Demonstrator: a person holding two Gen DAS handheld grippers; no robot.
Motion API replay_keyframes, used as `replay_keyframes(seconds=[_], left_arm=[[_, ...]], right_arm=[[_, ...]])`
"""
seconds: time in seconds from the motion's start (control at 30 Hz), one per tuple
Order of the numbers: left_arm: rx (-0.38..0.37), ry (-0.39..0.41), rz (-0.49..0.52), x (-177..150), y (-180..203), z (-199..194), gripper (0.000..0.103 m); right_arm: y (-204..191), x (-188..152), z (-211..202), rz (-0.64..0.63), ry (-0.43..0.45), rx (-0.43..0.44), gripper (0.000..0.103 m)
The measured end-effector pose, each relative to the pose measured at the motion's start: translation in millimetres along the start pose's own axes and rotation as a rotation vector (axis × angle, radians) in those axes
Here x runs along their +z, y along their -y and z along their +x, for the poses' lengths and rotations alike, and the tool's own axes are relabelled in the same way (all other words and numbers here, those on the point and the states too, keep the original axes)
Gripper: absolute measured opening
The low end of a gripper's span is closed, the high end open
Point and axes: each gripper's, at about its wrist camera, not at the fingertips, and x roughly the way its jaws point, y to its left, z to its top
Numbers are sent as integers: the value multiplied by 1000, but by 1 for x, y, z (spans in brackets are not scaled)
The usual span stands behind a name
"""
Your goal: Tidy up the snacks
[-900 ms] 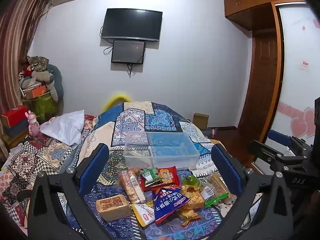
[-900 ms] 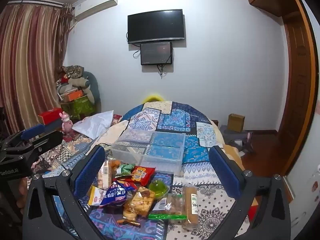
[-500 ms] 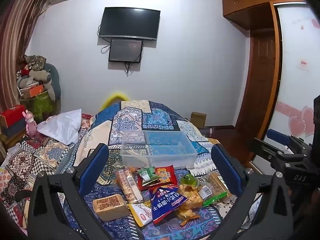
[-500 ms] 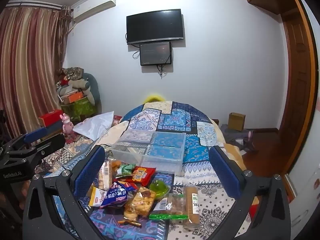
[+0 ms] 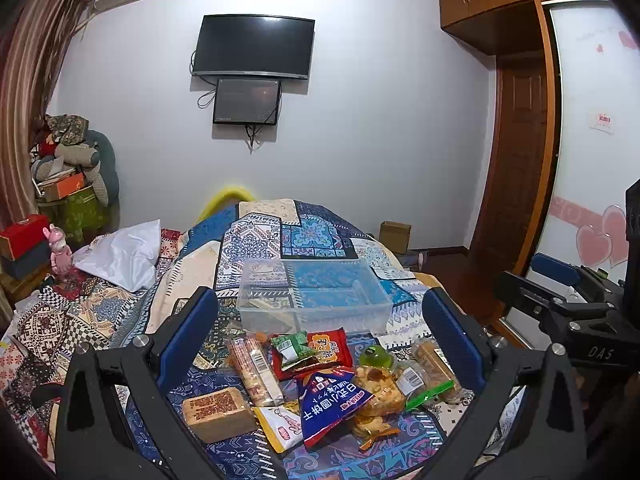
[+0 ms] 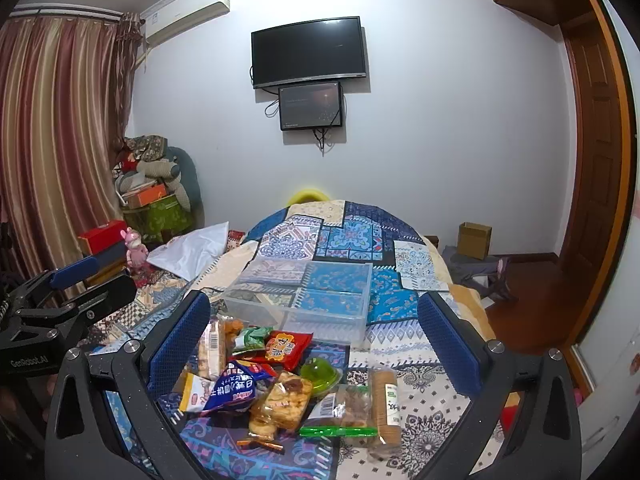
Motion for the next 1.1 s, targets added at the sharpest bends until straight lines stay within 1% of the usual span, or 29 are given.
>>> replay_keyframes(seconds=[0.23, 1.1], left_arm=[[13, 7, 10, -1, 1, 1, 103], [14, 14, -3, 0, -1, -2, 103]], right_arm=[[-2, -1, 0, 0, 0, 6, 103], [-4, 1, -2, -2, 5, 12, 103]])
